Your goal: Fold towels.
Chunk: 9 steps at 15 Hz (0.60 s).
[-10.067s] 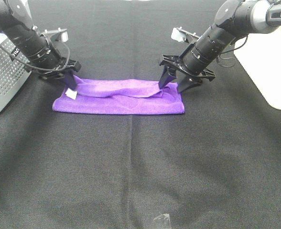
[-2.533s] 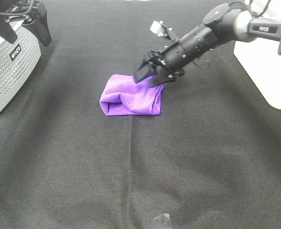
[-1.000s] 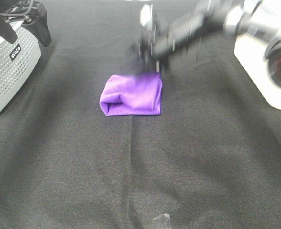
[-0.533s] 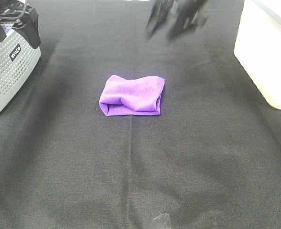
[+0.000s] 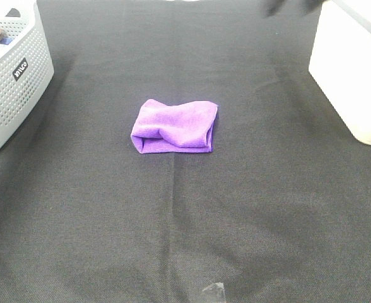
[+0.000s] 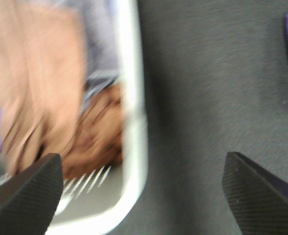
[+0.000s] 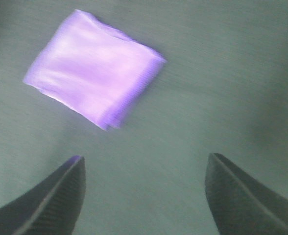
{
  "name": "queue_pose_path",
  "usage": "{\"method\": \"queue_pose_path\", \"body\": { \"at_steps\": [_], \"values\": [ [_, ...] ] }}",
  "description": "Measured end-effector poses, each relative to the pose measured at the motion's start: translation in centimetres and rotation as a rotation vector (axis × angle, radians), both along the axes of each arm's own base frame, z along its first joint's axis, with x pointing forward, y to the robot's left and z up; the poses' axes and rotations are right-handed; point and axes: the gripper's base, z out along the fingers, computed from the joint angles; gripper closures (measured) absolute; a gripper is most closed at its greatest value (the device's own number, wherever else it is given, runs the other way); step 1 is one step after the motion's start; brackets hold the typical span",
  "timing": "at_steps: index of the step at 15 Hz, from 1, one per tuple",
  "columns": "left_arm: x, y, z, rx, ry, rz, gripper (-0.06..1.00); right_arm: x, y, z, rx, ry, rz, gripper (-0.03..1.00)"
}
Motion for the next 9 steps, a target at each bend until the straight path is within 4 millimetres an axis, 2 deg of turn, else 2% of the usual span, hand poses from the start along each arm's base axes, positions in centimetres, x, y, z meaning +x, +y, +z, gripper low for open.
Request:
{"method": "queue_pose_path", "body": {
  "at_steps": [2, 4, 6, 9],
  "values": [
    [-3.4, 1.4, 1.7, -0.01, -0.021, 0.041, 0.13, -2.3, -2.6, 1.4, 0.017, -0.007, -0.069, 0.31],
    [-7.4, 1.5, 3.5, -0.02, -0.056, 0.062, 0.13, -6.0, -5.7, 2.2, 0.023, -0.005, -0.146, 0.31],
    [-12.6, 0.9, 4.9, -0.016, -0.097, 0.078, 0.13, -12.0, -6.9, 3.2, 0.01, -0.038, -0.153, 0.31],
    [-20.5, -0.9, 4.5, -0.018, -0.141, 0.078, 0.13, -20.9, -8.0, 2.5, 0.009, -0.098, -0.148, 0.31]
  ]
}}
